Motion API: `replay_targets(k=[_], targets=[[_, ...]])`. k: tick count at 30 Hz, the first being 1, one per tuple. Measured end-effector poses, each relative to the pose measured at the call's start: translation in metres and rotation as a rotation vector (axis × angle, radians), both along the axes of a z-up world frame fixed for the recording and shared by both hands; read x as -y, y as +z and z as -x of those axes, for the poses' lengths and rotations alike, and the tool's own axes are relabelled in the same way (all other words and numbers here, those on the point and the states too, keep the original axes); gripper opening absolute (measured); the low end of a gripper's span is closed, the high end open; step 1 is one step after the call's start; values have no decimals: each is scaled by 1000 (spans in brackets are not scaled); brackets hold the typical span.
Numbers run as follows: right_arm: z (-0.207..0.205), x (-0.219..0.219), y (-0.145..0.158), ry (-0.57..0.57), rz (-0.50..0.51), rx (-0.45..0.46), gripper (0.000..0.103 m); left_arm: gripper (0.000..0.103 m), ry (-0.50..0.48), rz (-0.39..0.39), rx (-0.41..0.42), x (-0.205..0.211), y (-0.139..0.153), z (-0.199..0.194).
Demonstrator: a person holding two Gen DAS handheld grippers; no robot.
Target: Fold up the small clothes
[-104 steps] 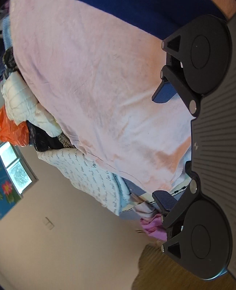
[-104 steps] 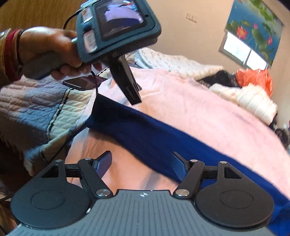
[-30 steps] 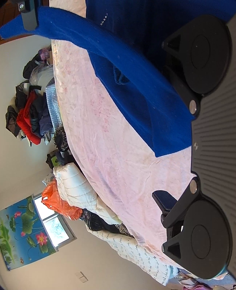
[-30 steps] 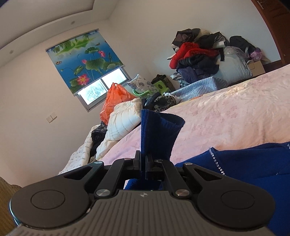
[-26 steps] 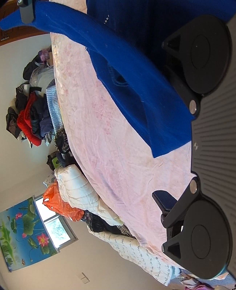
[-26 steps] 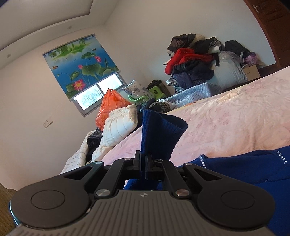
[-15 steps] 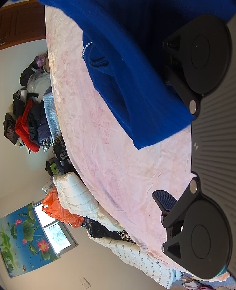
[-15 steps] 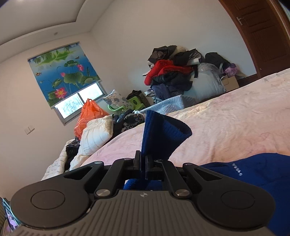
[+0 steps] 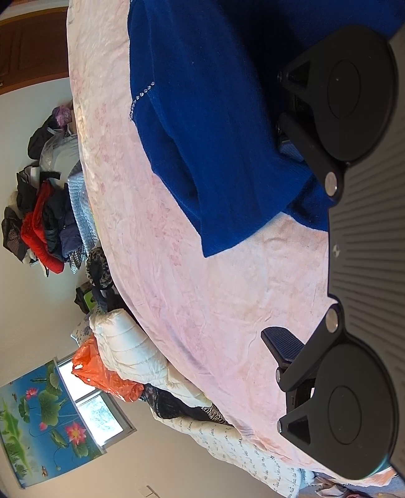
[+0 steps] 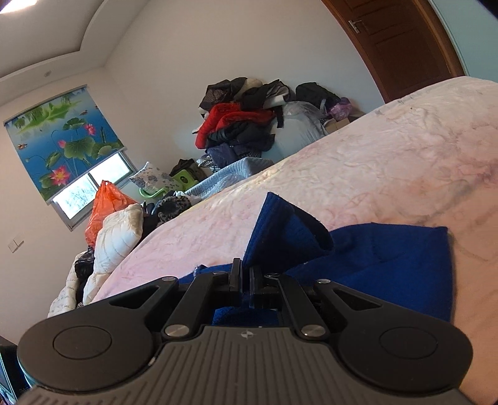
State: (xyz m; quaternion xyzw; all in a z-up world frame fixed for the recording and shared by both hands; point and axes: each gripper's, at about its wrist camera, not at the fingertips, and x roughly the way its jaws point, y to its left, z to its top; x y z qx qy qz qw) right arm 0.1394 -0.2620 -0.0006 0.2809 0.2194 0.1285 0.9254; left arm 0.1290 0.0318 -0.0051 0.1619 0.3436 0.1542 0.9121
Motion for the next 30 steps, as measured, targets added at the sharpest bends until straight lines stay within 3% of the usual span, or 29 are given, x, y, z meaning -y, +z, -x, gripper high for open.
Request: replay_targets(k=[15, 26, 30], targets=[[17, 17, -32, -32, 0, -69, 6, 103, -11, -4, -5, 5, -2, 0], [28, 22, -34, -71, 45, -67, 6, 103, -19, 5, -9, 5, -2, 2], [28, 27, -40, -77, 41, -125, 20, 103, -30, 20, -8, 3, 2, 10]])
